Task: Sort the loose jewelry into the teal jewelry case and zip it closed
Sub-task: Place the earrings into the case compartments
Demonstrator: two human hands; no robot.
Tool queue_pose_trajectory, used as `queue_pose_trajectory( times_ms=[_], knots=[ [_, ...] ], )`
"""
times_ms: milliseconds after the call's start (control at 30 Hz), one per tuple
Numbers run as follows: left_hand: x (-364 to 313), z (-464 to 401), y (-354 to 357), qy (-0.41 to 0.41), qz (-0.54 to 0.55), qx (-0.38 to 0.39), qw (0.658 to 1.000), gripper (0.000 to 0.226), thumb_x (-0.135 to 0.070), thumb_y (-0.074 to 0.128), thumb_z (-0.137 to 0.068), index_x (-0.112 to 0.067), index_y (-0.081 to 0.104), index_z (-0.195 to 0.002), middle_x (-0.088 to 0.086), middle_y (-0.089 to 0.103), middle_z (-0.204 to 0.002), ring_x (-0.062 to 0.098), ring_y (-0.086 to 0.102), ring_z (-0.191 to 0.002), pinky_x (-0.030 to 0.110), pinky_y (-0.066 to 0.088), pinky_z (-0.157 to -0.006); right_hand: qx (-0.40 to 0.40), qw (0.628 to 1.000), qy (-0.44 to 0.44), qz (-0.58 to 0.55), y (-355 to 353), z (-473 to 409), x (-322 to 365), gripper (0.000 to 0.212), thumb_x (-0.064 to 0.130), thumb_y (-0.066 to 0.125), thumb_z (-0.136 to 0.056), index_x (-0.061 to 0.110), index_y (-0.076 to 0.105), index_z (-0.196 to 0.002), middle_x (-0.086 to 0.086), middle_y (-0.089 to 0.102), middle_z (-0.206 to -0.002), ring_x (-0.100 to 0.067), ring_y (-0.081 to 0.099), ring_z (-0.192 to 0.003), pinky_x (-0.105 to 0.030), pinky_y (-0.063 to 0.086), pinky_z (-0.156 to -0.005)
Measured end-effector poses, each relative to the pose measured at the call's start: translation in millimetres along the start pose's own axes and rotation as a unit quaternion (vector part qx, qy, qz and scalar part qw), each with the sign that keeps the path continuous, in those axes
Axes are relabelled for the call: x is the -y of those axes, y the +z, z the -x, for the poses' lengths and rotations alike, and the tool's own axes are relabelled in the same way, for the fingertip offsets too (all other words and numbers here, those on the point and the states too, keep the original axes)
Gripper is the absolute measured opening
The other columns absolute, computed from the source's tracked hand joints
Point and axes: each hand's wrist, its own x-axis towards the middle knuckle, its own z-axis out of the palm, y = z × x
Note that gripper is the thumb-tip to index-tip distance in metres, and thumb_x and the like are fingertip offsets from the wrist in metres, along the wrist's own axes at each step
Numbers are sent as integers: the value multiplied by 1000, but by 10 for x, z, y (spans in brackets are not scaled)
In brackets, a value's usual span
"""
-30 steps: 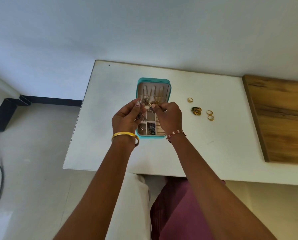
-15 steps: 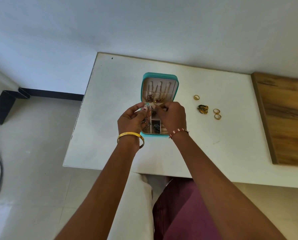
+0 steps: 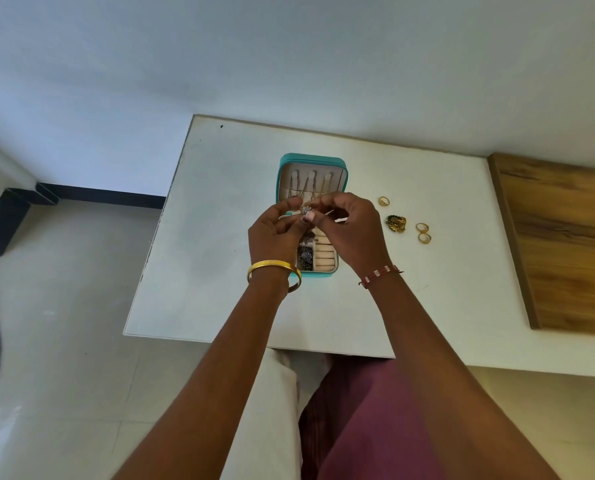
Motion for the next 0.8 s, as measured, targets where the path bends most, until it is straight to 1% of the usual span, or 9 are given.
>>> queue_pose_trajectory(
  times_ms=[100,200,300,367,433,500,567,633,800],
  knots=[
    [-15,-17,-2,1,41,17,999,25,-6,60,-83,-15,61,-107,8,68,-95,11,67,-75,18,56,-68,-13,1000,1,-25,0,-60,4,20,11,63,-84,5,67,-103,-8,68,-99,-7,59,-82,-1,44,-68],
    [-8,-39,10,-25,80,-5,996,19,-7,61,-83,-18,62,-99,8,69,-96,8,67,-72,16,55,-63,-38,996,35,-67,20,-125,-28,21,9,60,-86,6,66,-105,-9,68,-102,-14,62,-88,-8,49,-69],
    [39,-71,13,-51,93,-35,994,15,-7,60,-83,-17,64,-94,10,69,-100,16,67,-82,20,55,-70,-41,993,64,-94,52,-181,-94,20,7,59,-86,5,66,-105,-11,69,-98,-16,64,-82,-20,54,-74],
    [81,-91,-4,-74,107,-55,990,13,-6,62,-82,-17,64,-89,11,68,-98,21,66,-86,25,55,-75,-33,993,73,-91,89,-203,-144,21,6,59,-86,4,66,-106,-11,69,-97,-16,64,-81,-18,54,-71],
    [137,-122,-25,-91,115,-76,986,13,-6,65,-80,-17,65,-87,10,69,-95,23,67,-88,27,55,-76,-22,994,80,-77,131,-217,-200,21,6,59,-86,4,66,-106,-11,69,-98,-18,66,-84,-15,53,-68],
    [175,-135,-39,-101,124,-88,983,14,-4,64,-80,-18,66,-83,6,70,-87,21,68,-83,21,55,-64,-8,996,78,-52,165,-220,-239,20,7,60,-85,4,67,-104,-13,69,-100,-22,66,-88,-19,52,-72],
    [184,-133,-46,-102,129,-90,982,18,-3,63,-81,-20,65,-78,3,69,-82,18,68,-79,17,52,-55,4,998,67,-19,189,-214,-253,19,8,60,-85,4,67,-103,-12,69,-101,-21,65,-89,-15,48,-72],
    [184,-130,-49,-99,128,-90,983,20,-3,62,-81,-22,64,-76,1,69,-80,17,68,-77,17,52,-55,15,998,55,20,210,-209,-250,20,9,61,-85,5,67,-104,-11,69,-104,-16,62,-90,-11,44,-71],
    [156,-115,-49,-89,122,-93,984,23,-2,60,-82,-24,64,-73,-3,68,-76,12,67,-71,17,53,-59,32,993,35,106,242,-214,-249,26,10,60,-86,7,65,-111,-11,67,-112,-23,62,-101,-21,42,-83]
  ],
)
